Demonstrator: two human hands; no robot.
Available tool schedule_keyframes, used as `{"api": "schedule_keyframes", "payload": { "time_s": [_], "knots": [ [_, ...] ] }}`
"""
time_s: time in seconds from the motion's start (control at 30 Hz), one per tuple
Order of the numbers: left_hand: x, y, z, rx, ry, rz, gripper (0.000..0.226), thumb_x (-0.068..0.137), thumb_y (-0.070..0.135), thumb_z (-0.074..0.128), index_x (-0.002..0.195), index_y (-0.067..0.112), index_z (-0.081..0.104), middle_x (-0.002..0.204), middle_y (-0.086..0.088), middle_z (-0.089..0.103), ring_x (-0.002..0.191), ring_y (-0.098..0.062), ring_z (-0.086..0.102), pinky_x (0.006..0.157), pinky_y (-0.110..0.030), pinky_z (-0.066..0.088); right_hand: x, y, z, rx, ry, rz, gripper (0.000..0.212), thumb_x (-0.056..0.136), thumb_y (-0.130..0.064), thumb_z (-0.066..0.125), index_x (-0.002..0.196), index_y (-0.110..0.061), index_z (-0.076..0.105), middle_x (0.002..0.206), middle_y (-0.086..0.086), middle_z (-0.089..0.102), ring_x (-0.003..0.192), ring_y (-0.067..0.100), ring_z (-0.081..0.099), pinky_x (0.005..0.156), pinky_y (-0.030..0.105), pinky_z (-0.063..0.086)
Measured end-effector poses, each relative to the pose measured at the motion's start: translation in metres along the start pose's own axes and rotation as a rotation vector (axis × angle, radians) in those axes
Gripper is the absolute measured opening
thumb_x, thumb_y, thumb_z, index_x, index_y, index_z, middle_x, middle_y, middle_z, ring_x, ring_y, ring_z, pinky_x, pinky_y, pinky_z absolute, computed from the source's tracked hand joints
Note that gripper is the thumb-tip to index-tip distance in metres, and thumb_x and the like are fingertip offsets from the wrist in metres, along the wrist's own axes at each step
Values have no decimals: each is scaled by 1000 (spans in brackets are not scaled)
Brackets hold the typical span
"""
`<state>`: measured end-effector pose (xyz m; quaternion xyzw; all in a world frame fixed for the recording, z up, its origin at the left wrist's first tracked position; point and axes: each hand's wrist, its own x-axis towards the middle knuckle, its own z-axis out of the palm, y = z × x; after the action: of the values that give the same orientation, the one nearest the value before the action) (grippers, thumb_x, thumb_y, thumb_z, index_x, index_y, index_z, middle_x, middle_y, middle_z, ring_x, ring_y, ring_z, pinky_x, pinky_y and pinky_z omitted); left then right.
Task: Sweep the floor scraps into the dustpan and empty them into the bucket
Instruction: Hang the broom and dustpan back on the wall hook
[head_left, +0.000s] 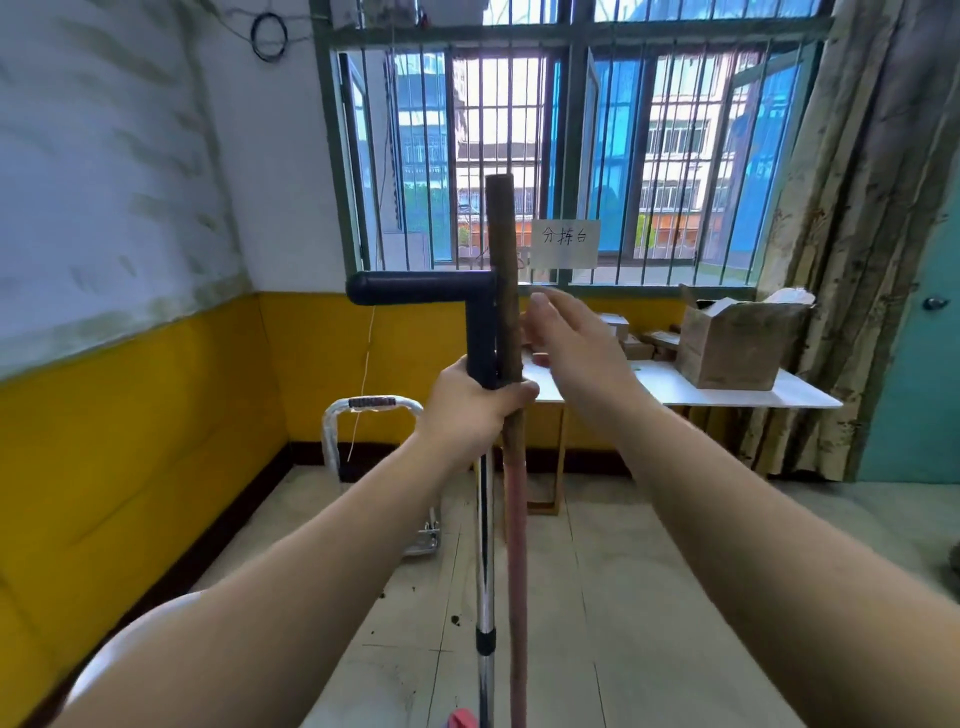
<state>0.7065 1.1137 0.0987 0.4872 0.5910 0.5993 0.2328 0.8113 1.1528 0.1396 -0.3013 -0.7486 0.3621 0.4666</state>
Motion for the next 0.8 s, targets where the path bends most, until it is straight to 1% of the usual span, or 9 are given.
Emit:
{"api": "schedule_keyframes", "payload": {
  "time_s": [0.1, 0.2, 0.33, 0.47, 0.5, 0.57, 0.63, 0.7, 0.8],
  "knots": [
    [-6, -6, -5, 24, 24, -25, 26, 83, 19, 72, 106, 15, 60, 96, -3, 68, 92, -21, 67, 84, -36, 56, 14, -35, 3, 13, -123, -90, 37, 100, -37, 42, 130, -19, 51, 118, -2, 59, 112, 17, 55, 100, 41, 46],
    [-14, -15, -15, 30, 77, -37, 25, 85, 20, 71, 107, 17, 60, 91, 4, 64, 86, -13, 63, 71, -20, 51, 22, -47, 11, -9, -212, -135, 20, 99, -28, 47, 114, -19, 56, 105, -1, 63, 100, 17, 59, 96, 44, 49],
    [-19, -29, -44, 60, 84, -78, 23, 87, 26, 69, 107, 18, 60, 91, 6, 64, 91, -12, 62, 85, -32, 53, 24, -49, 37, -2, -255, -163, 9, 96, -25, 52, 95, -23, 61, 101, 1, 66, 99, 19, 61, 97, 48, 47],
    [-20, -33, -102, 216, -137, -80, 26, 84, 26, 70, 108, 20, 63, 103, 1, 68, 102, -17, 64, 100, -46, 48, 16, -56, 70, 45, -278, -151, 12, 95, -21, 54, 87, -26, 60, 100, 4, 67, 99, 21, 62, 98, 50, 46],
    [-21, -32, -121, 186, -207, -86, 31, 83, 24, 71, 112, 19, 62, 106, 1, 68, 105, -18, 64, 102, -47, 46, 15, -58, 78, 45, -296, -152, 11, 95, -20, 54, 88, -26, 60, 100, 5, 67, 99, 21, 62, 98, 49, 46],
    [-21, -31, -163, -36, -298, -89, 47, 81, 22, 70, 124, 15, 56, 118, -3, 66, 115, -22, 61, 105, -49, 41, 14, -62, 96, 45, -325, -166, 9, 96, -20, 53, 91, -23, 60, 99, 6, 67, 98, 20, 63, 98, 48, 47],
    [-22, -30, -200, -204, -285, -58, 58, 77, 28, 69, 130, 12, 52, 131, -11, 59, 125, -27, 54, 105, -51, 39, 15, -66, 116, 55, -342, -170, 8, 96, -20, 52, 94, -22, 60, 98, 4, 68, 97, 19, 63, 97, 46, 48],
    [-24, -27, -219, -109, -231, -42, 53, 81, 29, 68, 129, 12, 52, 130, -12, 60, 124, -26, 55, 104, -49, 40, 15, -71, 136, 72, -370, -177, 9, 97, -19, 52, 95, -23, 60, 95, 0, 67, 95, 16, 64, 96, 43, 49],
    [-28, -26, -221, 233, -84, -79, 24, 93, 30, 58, 115, 20, 59, 109, 2, 68, 107, -15, 62, 97, -35, 43, 13, -79, 168, 107, -413, -189, 11, 96, -20, 52, 94, -26, 61, 90, -4, 67, 92, 12, 65, 94, 40, 50]
  ]
}}
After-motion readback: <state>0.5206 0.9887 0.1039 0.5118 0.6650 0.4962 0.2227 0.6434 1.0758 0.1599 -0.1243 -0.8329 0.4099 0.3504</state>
